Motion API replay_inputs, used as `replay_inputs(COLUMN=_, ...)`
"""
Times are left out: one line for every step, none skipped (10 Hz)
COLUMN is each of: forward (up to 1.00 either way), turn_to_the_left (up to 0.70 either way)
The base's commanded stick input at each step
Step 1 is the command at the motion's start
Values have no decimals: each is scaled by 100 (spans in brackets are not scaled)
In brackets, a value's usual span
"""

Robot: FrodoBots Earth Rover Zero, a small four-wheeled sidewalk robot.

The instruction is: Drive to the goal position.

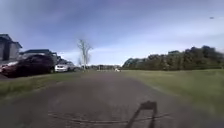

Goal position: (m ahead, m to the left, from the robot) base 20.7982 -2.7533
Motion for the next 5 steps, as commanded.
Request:
replay_inputs(forward=100, turn_to_the_left=0)
replay_inputs(forward=100, turn_to_the_left=0)
replay_inputs(forward=100, turn_to_the_left=0)
replay_inputs(forward=100, turn_to_the_left=0)
replay_inputs(forward=100, turn_to_the_left=0)
